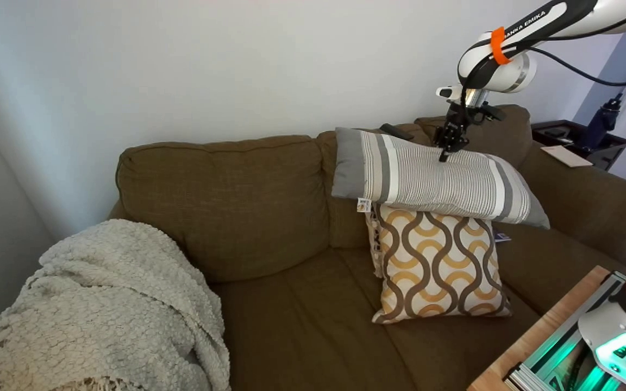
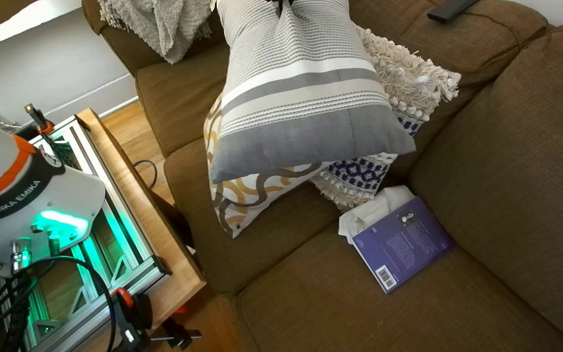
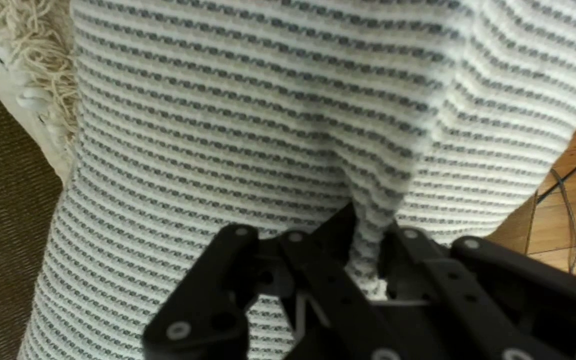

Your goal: Put the big pillow on top of the small two pillows

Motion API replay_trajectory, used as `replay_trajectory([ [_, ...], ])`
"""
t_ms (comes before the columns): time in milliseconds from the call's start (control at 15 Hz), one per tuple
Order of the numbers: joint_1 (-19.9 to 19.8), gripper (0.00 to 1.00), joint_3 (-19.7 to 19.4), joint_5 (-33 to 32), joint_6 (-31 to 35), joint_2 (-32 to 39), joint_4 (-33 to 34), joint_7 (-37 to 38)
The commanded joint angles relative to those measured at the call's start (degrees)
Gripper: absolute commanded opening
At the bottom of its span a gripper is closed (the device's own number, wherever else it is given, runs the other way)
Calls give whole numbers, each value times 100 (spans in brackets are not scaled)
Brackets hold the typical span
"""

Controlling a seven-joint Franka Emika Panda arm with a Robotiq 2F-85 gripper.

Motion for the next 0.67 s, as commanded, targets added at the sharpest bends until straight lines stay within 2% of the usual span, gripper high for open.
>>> replay_trajectory([
  [0,-160,8,163,-34,-6,-4,5,27],
  [67,-160,2,164,-34,-7,-4,5,27],
  [133,-165,2,188,-19,52,-55,-40,-64],
  [333,-230,2,304,47,-26,-564,-285,-1005],
  [600,-185,2,193,-610,-619,-1043,-112,-1684],
])
